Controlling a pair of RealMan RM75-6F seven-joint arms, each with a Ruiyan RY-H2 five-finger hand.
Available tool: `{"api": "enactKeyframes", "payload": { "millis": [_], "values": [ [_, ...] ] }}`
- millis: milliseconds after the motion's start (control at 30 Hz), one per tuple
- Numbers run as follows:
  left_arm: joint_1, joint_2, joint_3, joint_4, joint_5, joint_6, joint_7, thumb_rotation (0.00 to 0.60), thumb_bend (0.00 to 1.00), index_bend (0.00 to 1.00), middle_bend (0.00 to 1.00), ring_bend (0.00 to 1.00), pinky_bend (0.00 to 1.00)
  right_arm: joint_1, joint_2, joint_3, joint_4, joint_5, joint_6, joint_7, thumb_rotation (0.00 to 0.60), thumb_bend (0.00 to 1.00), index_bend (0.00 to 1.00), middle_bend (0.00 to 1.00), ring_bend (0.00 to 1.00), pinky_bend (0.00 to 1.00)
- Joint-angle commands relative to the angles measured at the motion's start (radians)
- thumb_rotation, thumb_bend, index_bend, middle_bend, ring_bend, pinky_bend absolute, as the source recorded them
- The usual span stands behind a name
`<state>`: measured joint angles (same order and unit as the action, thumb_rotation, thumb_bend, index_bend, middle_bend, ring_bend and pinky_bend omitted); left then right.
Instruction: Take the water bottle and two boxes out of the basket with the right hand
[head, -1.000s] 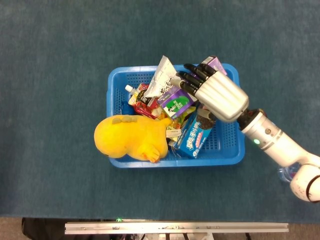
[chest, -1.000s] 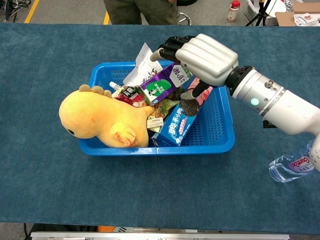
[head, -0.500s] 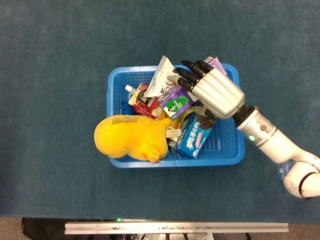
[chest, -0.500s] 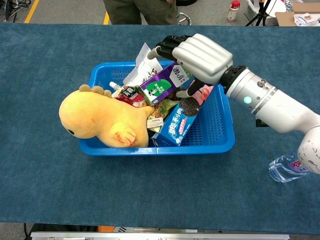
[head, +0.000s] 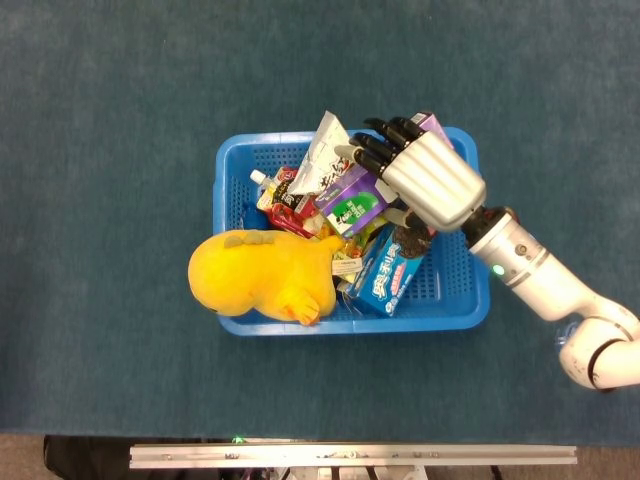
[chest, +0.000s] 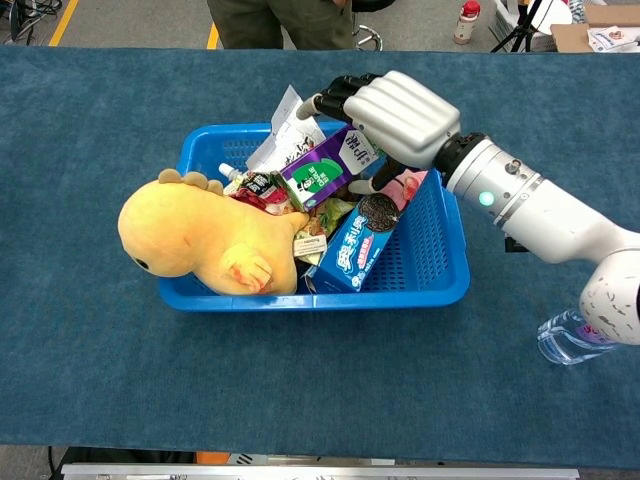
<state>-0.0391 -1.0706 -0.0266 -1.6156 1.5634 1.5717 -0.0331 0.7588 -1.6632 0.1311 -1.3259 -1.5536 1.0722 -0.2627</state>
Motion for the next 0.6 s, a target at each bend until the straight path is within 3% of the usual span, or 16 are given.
{"api": "enactKeyframes", "payload": {
  "millis": [33, 167, 600],
  "values": [
    [0.000, 0.000, -0.001, 0.000, 0.000, 0.001, 0.000, 0.600, 0.20, 0.27, 0.10, 0.04, 0.22, 0.001, -0.003, 0.000, 0.007, 0.001, 0.003, -0.001, 0.600, 0.00, 0.24, 0.31, 0.21, 0.29],
    [0.000, -0.002, -0.001, 0.001, 0.001, 0.002, 0.000, 0.600, 0.20, 0.27, 0.10, 0.04, 0.22, 0.002, -0.006, -0.001, 0.014, 0.000, 0.009, -0.004, 0.600, 0.00, 0.33, 0.38, 0.28, 0.32],
    [0.000, -0.001, -0.001, -0.001, 0.001, 0.001, 0.003, 0.600, 0.20, 0.27, 0.10, 0.04, 0.22, -0.001, -0.017, 0.000, 0.036, -0.011, 0.047, -0.021, 0.600, 0.00, 0.47, 0.59, 0.49, 0.41]
  ]
}}
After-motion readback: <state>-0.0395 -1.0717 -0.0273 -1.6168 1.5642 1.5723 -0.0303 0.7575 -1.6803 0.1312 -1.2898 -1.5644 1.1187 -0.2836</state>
